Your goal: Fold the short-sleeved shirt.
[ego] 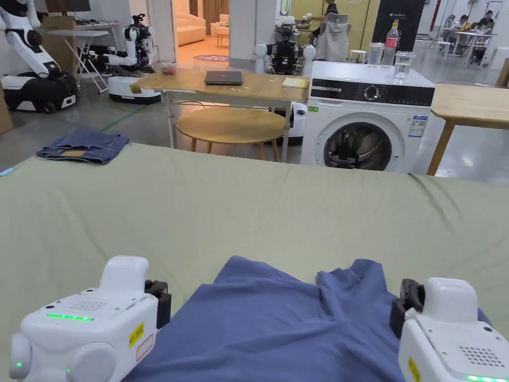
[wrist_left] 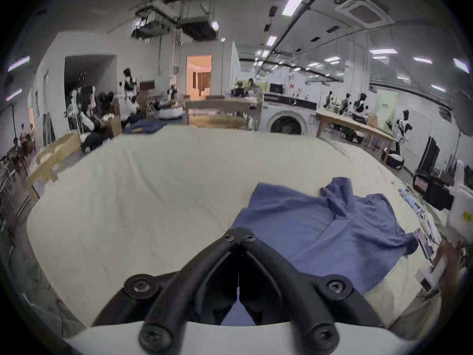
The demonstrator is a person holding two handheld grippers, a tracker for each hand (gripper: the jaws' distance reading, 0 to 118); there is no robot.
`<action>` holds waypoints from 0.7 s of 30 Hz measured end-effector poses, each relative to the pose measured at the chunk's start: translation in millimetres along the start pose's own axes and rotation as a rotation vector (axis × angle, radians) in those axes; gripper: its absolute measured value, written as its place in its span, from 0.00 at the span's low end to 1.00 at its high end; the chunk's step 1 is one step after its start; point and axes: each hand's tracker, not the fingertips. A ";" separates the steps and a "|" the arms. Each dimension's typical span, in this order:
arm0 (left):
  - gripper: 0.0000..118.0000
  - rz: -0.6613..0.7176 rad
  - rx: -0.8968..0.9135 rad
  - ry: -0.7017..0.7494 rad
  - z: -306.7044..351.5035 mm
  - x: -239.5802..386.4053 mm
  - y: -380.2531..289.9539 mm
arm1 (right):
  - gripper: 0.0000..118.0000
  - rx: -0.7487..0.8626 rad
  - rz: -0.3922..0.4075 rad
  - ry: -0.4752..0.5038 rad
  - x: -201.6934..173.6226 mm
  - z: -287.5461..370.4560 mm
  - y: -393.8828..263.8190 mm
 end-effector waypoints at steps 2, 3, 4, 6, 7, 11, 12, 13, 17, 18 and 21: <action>0.00 0.004 -0.074 0.021 1.4 -21.7 -2.7 | 0.00 -0.018 0.001 0.007 4.2 -3.5 -4.4; 0.00 0.013 -0.102 0.025 2.3 -32.5 -4.8 | 0.00 -0.029 0.000 0.012 4.3 -4.7 -6.0; 0.00 0.029 -0.146 0.036 3.1 -43.9 -6.6 | 0.00 -0.039 0.000 0.013 5.7 -7.0 -9.0; 0.00 0.070 -0.215 0.038 2.5 -65.7 -12.5 | 0.00 -0.062 -0.001 0.017 8.1 -11.6 -14.2; 0.03 0.102 -0.261 0.034 0.4 -77.0 -15.8 | 0.00 -0.072 -0.004 0.019 8.2 -12.7 -15.9; 0.59 0.206 -0.343 0.044 -8.6 -101.5 -31.7 | 0.00 -0.105 -0.004 0.027 6.5 -18.6 -22.6; 0.58 0.205 -0.350 0.052 -11.9 -103.3 -35.4 | 0.00 -0.110 -0.004 0.031 5.8 -19.5 -24.1; 0.58 0.213 -0.356 0.043 -13.9 -104.7 -39.3 | 0.00 -0.116 -0.001 0.032 4.6 -20.3 -25.3; 0.58 0.247 -0.412 0.040 -30.5 -104.4 -54.4 | 0.00 -0.130 0.008 0.039 2.2 -21.9 -27.8; 0.58 0.243 -0.429 0.055 -35.7 -103.8 -58.0 | 0.00 -0.134 0.011 0.039 2.1 -22.4 -28.3; 0.57 0.219 -0.481 0.112 -52.5 -102.0 -67.4 | 0.00 -0.141 0.016 0.037 2.5 -23.8 -30.1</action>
